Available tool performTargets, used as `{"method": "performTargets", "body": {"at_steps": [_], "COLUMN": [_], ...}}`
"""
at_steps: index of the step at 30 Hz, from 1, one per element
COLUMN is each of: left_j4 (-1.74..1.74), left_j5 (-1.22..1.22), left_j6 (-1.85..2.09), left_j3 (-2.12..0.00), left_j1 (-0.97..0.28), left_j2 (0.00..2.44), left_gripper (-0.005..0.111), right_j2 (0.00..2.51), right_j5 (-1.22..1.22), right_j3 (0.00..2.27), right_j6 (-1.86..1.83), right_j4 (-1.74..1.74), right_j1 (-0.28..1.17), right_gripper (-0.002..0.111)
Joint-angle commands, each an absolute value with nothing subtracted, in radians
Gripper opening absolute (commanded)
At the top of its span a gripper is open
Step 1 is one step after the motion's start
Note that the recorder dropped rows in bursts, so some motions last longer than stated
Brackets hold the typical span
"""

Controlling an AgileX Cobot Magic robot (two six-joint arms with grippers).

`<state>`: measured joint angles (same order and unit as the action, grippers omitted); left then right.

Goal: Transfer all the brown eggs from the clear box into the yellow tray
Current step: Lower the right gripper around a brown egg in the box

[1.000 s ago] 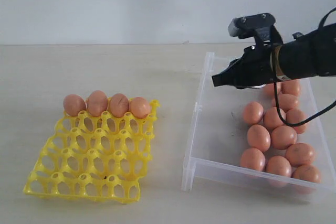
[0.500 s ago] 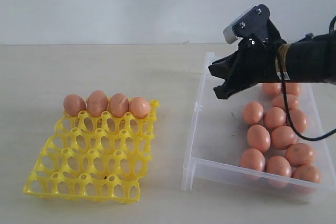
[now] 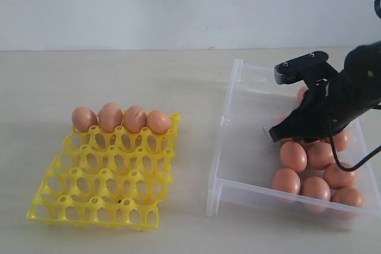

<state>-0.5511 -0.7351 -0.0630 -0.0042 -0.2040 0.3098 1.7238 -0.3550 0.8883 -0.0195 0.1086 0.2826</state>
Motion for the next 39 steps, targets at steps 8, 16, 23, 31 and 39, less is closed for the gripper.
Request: {"method": "performTargets", "body": {"at_steps": [8, 16, 23, 31, 39], "left_j4": [-0.554, -0.554, -0.554, -0.554, -0.554], "left_j5": [-0.735, -0.735, -0.735, -0.735, -0.731], "left_j6": [-0.058, -0.058, -0.058, -0.058, -0.058], "left_j3": [0.000, 0.000, 0.000, 0.000, 0.000], "left_j1": [-0.202, -0.202, -0.202, -0.202, -0.202], "left_j2": [0.307, 0.307, 0.307, 0.307, 0.307], "left_gripper": [0.004, 0.004, 0.004, 0.004, 0.004], "right_j2": [1.719, 1.788, 1.854, 1.932, 1.981], "right_j5": [-0.571, -0.708, -0.774, -0.806, -0.804], "right_j3": [1.060, 1.181, 1.252, 1.322, 1.338], "right_j6": [0.020, 0.214, 0.289, 0.353, 0.418], "right_j4": [-0.184, -0.104, -0.060, 0.018, 0.090], "right_j1": [0.289, 0.289, 0.289, 0.289, 0.289], "right_gripper": [0.053, 0.053, 0.053, 0.052, 0.052]}}
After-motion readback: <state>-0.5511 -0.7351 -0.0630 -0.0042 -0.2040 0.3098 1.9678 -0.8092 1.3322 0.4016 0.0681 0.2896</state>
